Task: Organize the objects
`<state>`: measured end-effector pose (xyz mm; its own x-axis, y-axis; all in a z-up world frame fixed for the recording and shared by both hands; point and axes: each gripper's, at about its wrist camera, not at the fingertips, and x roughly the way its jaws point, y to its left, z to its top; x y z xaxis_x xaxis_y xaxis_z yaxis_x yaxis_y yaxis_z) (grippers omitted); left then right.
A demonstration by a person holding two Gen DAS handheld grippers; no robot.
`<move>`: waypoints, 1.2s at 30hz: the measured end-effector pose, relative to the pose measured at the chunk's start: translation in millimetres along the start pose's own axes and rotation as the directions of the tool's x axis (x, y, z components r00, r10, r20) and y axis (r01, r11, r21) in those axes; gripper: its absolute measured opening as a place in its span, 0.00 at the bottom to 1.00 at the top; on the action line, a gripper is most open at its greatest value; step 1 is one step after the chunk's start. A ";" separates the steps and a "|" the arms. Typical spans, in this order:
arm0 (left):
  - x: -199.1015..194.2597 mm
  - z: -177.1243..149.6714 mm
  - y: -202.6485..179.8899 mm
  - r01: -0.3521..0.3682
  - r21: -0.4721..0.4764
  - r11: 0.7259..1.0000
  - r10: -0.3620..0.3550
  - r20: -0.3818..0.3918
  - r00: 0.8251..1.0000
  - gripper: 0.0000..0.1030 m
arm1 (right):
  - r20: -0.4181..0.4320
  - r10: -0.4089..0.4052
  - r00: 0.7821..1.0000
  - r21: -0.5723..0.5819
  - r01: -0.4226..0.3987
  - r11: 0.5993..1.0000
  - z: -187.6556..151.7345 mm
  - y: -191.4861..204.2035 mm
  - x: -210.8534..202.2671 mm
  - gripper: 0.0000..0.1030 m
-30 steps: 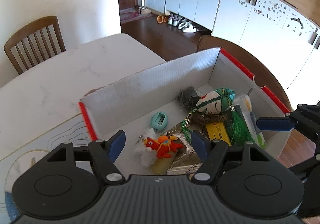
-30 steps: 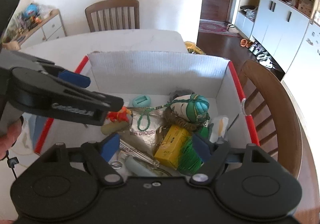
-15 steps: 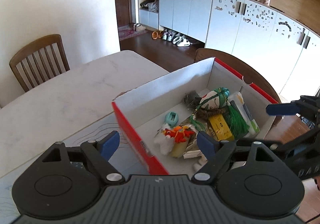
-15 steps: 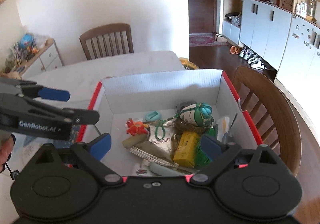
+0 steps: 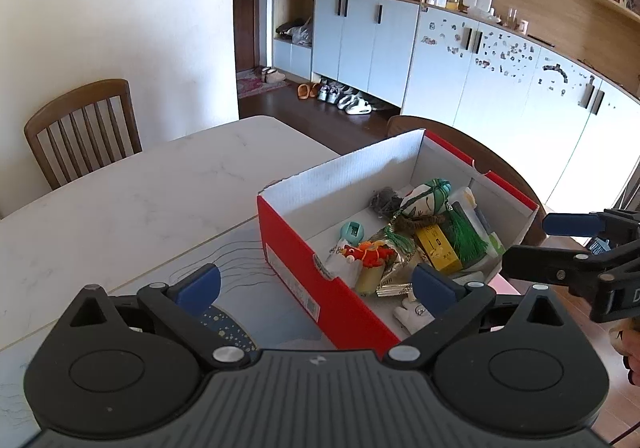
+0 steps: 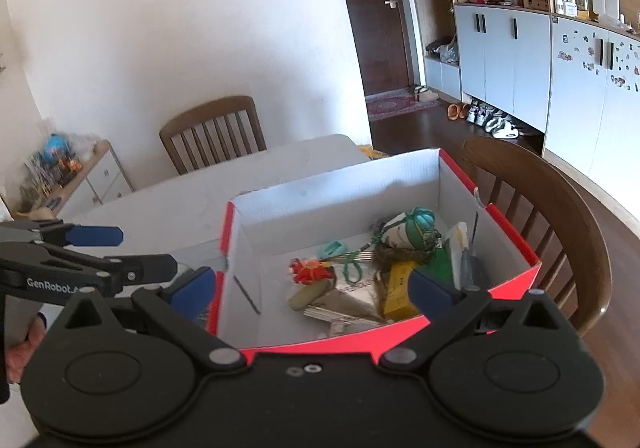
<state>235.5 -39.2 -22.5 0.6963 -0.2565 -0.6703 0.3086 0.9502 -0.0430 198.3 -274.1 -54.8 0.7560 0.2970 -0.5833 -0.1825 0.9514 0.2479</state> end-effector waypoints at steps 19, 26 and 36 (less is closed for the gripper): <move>-28.5 -37.5 6.8 0.028 0.008 1.000 -0.028 0.027 0.999 1.00 | 0.031 -0.017 0.999 0.010 0.017 1.000 -30.3 40.5 -21.4 0.99; -35.6 -43.2 7.2 0.024 0.021 0.999 -0.025 0.044 0.999 1.00 | 0.040 -0.046 0.998 -0.003 0.047 0.999 -37.5 48.4 -25.2 0.99; -39.7 -45.9 9.6 0.035 0.036 0.999 -0.037 0.057 0.998 1.00 | 0.028 -0.067 0.997 0.016 0.067 0.998 -44.0 49.6 -26.2 0.99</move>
<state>181.1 -11.8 -30.3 0.7200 -0.3011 -0.6252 0.3561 0.9336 -0.0394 141.8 -231.2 -61.2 0.7836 0.2299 -0.5772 -0.1216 0.9678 0.2203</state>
